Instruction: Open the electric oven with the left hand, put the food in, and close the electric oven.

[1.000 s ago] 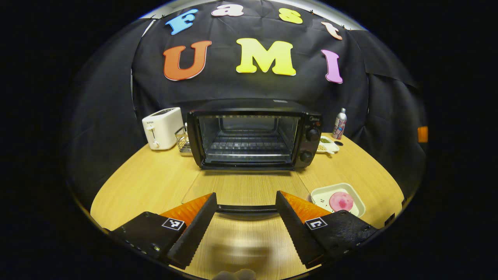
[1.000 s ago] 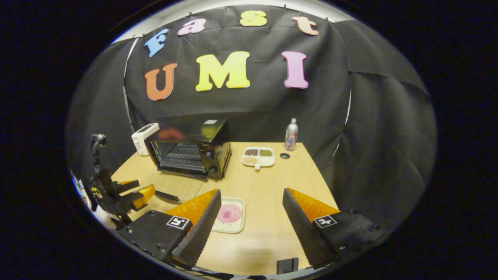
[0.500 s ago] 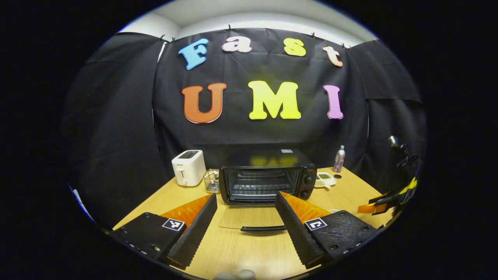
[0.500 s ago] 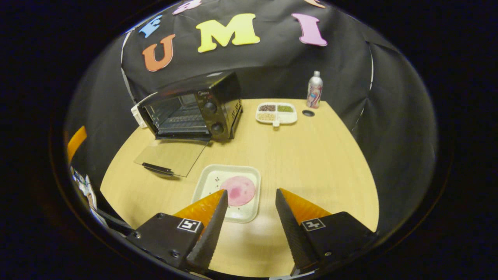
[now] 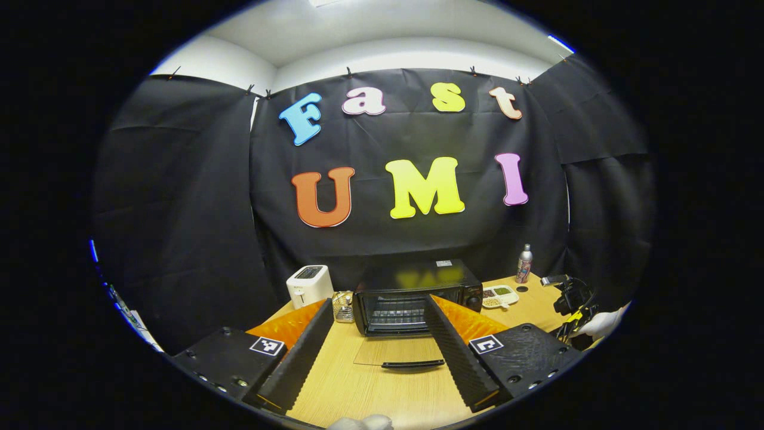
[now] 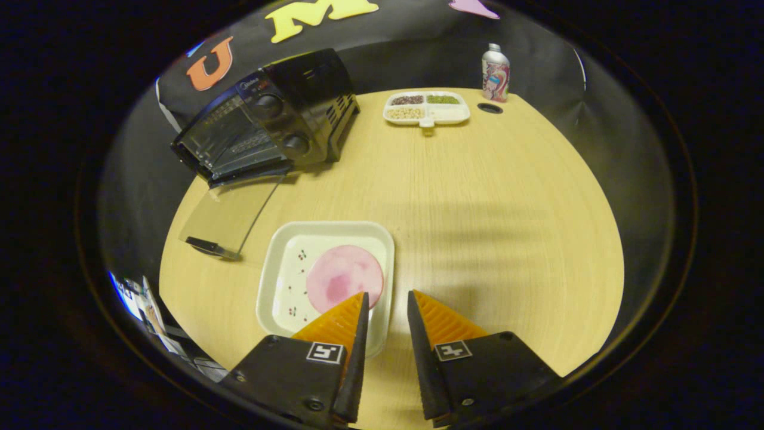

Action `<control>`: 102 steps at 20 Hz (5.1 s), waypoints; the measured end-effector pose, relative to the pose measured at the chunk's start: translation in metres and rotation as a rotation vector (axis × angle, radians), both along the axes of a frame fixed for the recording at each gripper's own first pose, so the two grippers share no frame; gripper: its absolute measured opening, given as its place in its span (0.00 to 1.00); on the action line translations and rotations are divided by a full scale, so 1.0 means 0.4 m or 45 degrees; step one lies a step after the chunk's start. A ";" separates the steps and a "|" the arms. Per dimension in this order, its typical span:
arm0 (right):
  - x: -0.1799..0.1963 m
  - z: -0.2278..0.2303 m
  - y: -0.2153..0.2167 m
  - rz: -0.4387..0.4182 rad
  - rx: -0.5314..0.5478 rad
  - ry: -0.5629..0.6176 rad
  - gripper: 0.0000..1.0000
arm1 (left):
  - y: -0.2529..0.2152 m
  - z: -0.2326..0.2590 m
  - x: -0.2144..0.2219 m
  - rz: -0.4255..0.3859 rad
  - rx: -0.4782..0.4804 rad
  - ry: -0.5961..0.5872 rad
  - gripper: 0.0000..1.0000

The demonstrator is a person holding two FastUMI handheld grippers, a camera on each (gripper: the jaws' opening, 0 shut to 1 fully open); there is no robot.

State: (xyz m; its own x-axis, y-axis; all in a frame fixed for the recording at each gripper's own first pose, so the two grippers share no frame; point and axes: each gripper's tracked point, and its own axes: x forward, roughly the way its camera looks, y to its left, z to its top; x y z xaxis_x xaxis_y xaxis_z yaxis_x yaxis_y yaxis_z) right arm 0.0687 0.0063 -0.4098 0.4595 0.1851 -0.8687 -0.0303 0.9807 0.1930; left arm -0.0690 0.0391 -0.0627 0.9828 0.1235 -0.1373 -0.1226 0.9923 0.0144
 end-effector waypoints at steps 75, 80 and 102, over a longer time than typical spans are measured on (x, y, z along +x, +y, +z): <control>0.451 0.235 0.568 -0.743 0.880 -0.437 0.50 | 0.203 -0.099 0.150 0.033 -0.017 0.195 0.97; 0.308 0.338 0.490 -0.537 0.661 -0.506 0.77 | 0.178 -0.090 0.142 -0.014 -0.016 0.162 0.97; -0.145 0.725 0.053 -0.230 -0.227 -1.000 0.96 | -0.007 -0.348 0.101 -0.206 -0.133 0.300 0.97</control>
State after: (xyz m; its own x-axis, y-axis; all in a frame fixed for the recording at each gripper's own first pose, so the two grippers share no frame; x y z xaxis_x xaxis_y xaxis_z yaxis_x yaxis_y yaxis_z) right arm 0.0105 0.0277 -0.1199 0.9549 -0.0601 -0.2909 0.0695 0.9973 0.0220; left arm -0.0285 0.0363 -0.2019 0.9281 -0.0592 -0.3677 0.0321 0.9963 -0.0795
